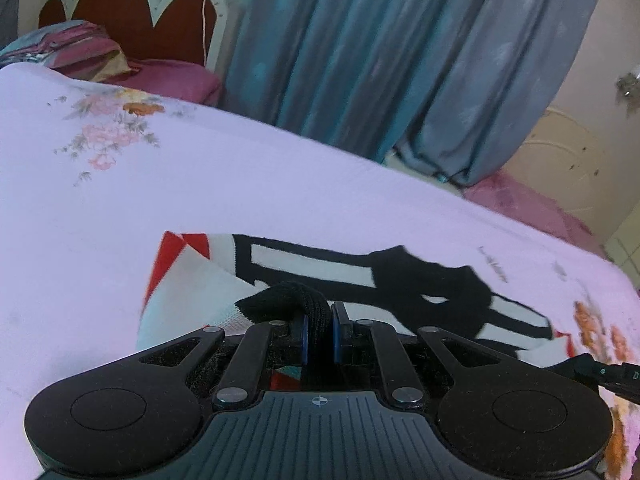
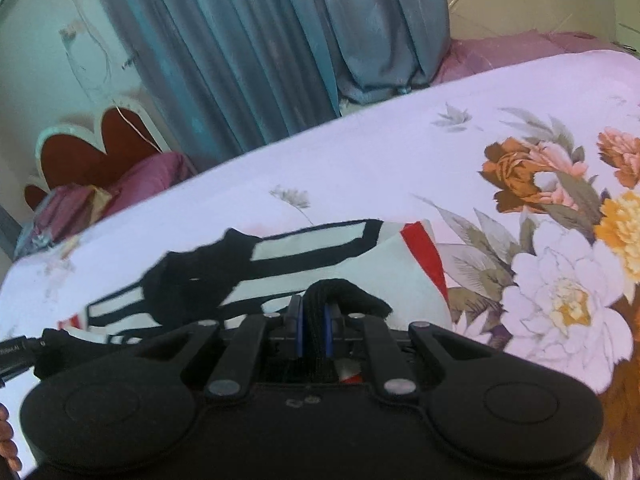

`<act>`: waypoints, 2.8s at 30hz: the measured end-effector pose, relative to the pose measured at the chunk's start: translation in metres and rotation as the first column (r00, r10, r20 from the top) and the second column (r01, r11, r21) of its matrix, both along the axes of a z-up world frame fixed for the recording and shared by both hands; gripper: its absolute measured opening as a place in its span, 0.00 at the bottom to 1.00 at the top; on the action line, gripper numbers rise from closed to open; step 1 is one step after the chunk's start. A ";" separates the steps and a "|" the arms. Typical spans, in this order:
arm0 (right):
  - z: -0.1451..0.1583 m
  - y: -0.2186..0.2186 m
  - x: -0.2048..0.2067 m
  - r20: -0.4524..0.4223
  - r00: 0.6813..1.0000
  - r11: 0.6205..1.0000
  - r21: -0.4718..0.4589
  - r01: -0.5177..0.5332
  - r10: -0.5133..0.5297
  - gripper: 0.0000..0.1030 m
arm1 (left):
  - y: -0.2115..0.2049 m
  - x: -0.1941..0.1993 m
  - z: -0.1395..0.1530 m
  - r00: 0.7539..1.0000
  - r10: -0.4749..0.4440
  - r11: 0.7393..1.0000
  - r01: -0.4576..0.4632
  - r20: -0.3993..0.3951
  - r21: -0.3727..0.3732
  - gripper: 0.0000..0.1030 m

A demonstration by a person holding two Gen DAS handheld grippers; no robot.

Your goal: Fold small clothes

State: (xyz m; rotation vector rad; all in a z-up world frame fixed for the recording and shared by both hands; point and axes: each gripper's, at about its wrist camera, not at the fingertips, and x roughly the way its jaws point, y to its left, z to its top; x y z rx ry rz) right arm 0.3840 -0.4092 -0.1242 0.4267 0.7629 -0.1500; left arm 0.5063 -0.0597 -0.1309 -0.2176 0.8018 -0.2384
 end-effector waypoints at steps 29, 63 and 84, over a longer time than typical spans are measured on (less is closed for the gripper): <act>-0.031 -0.031 0.041 0.005 0.998 0.998 -0.019 -0.067 0.067 0.43 | -0.002 0.030 -0.030 0.997 -0.081 0.989 0.082 -0.013 0.120 0.53; -0.012 0.011 0.023 0.039 0.990 0.969 -0.211 -0.126 0.137 0.22 | 0.016 -0.017 -0.010 0.984 0.014 0.980 -0.049 0.175 0.193 0.55; -0.033 0.065 -0.004 -0.061 0.980 0.944 -0.264 -0.198 0.188 0.21 | -0.040 -0.054 -0.028 0.988 -0.153 0.953 0.141 0.024 0.268 0.55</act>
